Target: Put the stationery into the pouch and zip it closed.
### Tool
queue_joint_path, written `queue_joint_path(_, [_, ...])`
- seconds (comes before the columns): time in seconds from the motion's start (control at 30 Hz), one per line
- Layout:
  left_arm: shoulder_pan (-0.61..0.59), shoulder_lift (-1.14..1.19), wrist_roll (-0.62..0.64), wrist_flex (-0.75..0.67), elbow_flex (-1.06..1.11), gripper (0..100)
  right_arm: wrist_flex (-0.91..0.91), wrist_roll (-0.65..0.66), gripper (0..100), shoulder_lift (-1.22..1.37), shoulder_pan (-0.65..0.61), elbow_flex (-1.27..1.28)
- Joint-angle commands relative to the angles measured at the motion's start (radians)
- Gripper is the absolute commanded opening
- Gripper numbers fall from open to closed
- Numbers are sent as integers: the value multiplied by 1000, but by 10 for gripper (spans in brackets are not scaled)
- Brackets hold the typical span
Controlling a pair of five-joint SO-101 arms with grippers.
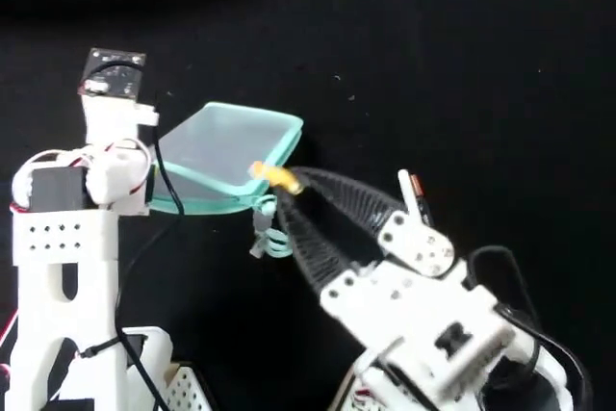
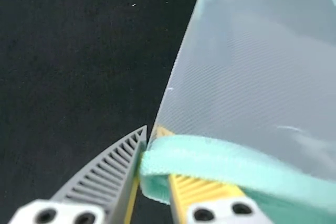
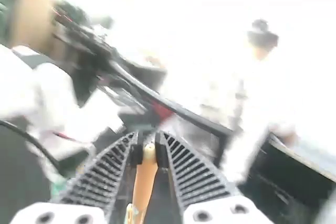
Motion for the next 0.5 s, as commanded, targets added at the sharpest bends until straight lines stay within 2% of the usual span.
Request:
queue_joint_path(0.0, [42, -8, 8, -9, -39, 30, -38, -8, 12, -5, -130, -10])
queue_joint_path(0.1, [48, -8, 8, -11, -39, 30, -43, -8, 12, -4, -172, 5])
queue_joint_path(0.47, [50, 0, 68, -3, -117, 30, -222, 15, 12, -5, -167, 259])
